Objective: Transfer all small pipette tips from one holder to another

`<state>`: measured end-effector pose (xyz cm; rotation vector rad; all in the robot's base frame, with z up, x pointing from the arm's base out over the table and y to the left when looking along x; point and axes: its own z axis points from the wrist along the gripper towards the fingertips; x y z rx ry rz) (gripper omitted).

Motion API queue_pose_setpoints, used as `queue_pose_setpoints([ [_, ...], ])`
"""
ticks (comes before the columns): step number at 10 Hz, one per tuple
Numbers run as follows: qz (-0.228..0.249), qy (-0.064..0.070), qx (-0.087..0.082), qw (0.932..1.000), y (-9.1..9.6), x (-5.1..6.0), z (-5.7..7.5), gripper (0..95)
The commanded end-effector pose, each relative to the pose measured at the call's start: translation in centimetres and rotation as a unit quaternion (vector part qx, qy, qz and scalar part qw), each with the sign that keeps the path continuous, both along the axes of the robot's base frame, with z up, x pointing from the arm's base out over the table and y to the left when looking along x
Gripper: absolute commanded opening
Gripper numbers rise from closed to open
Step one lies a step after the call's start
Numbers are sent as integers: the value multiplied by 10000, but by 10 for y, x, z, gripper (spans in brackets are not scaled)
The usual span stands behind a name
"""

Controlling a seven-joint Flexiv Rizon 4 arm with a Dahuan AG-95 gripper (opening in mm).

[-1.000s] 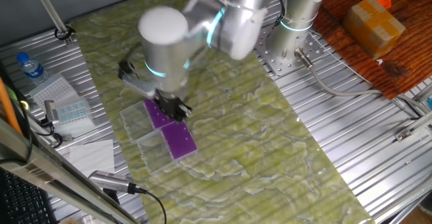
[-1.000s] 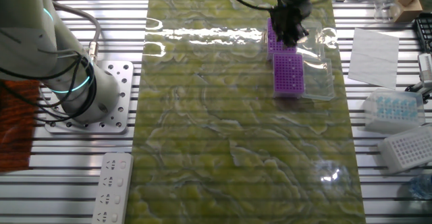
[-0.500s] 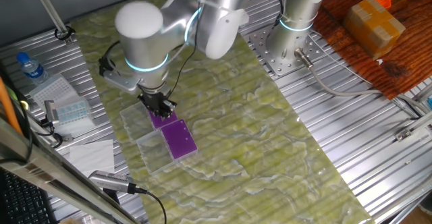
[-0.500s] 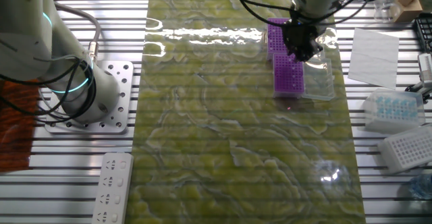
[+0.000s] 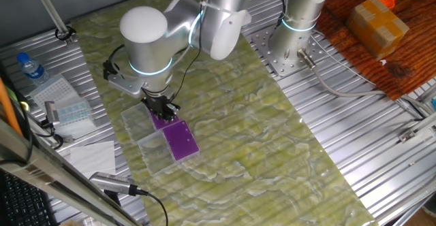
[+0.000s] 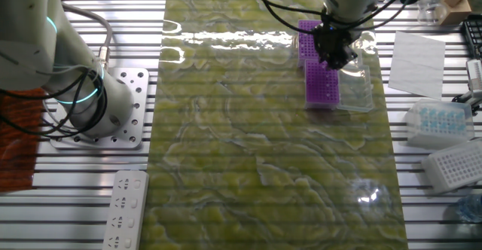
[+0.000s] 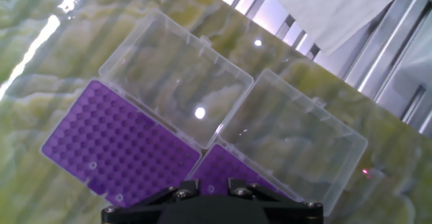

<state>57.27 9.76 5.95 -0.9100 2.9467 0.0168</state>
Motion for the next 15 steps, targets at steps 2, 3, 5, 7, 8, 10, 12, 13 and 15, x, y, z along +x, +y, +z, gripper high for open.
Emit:
queue_pose_setpoints([
  [2,29,-35,-14,10000,-1,-1,-3,190],
  [3,36,-38,-16,10000,-1,-1,-4,190],
  [5,49,-48,-14,10000,-1,-2,-5,190],
  [7,77,-85,-6,9999,-1,-2,-9,0],
  [8,78,-90,-5,9999,-1,-2,-10,0],
  [10,103,-98,13,9999,-1,-2,-9,0],
  [12,99,-15,15,9999,-1,-1,7,0],
  [13,90,62,18,9999,-1,0,24,0],
  [15,-60,118,49,9999,8,-2,50,0],
])
